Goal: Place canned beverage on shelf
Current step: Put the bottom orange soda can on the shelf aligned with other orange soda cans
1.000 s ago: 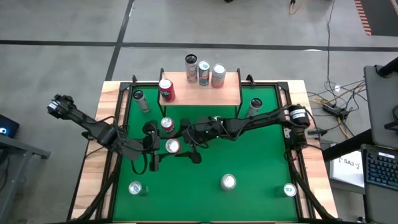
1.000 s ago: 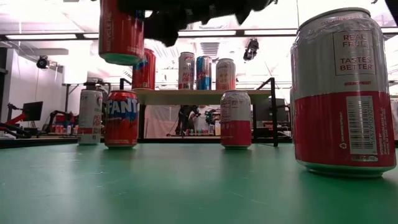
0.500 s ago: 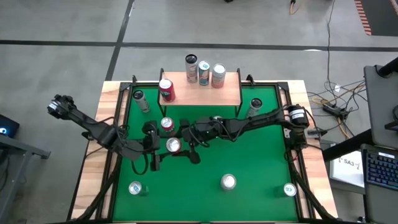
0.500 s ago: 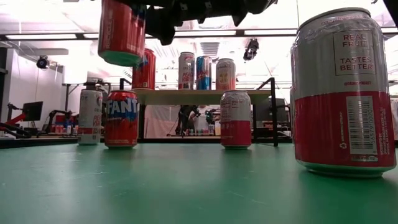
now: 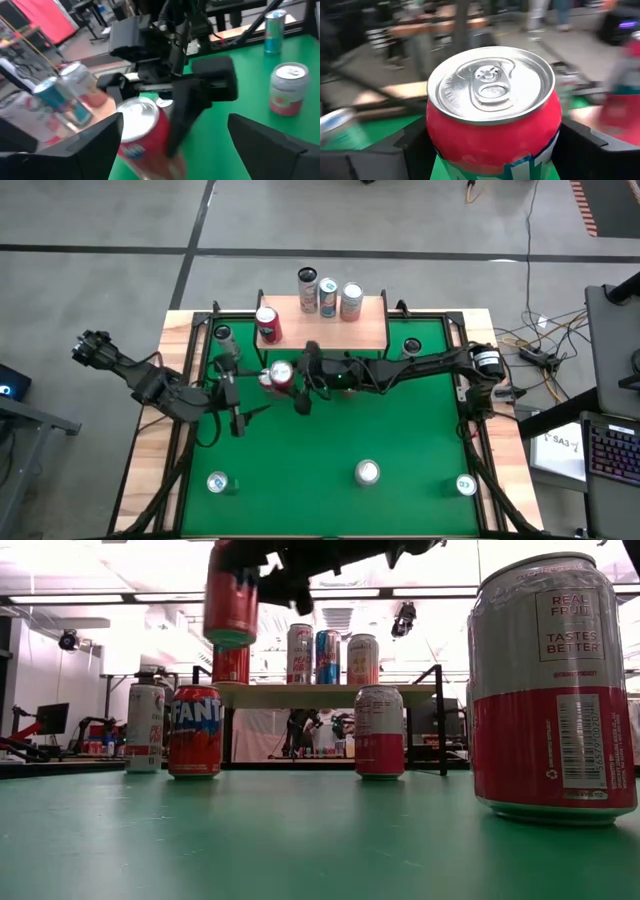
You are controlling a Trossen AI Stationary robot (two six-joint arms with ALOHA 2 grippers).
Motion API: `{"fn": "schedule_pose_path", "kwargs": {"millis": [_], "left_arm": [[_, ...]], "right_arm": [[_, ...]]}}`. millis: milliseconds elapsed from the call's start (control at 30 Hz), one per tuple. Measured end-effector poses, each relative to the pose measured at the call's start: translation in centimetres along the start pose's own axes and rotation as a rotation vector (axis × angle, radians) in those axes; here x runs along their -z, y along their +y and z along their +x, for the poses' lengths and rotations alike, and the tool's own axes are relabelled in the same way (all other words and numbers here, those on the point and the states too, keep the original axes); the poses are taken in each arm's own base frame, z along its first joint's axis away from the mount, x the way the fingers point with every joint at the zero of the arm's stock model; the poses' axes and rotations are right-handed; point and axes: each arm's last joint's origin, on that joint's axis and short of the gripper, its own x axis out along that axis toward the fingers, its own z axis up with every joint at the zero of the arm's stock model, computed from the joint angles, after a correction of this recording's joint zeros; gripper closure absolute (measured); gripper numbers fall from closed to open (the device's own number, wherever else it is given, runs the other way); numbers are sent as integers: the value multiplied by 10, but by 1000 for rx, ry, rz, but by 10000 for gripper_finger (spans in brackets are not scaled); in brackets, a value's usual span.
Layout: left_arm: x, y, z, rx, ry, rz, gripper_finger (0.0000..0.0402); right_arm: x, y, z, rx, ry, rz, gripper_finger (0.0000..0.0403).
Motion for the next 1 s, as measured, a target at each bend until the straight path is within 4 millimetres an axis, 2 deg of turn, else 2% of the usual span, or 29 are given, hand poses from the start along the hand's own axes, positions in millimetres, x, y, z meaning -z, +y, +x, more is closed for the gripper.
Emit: {"fn": "schedule_pose_path", "kwargs": {"millis": [133,233,400,567,1000], "left_arm": [[5,10,-9,-21,-11,21,59],[9,16,-15,-45,-23,13,59],[12,25,-21,-137,-37,-10,59],[12,28,-24,-151,-44,-18,58],[12,27,-23,-151,-40,-10,58]], "right_arm": [[-10,-20,-5,256,-49,47,111],[-14,-42,-7,452,-84,94,111],[-7,-74,-2,566,-102,184,111],[6,-79,6,576,-64,212,111],[8,-81,7,641,-71,186,111]]}}
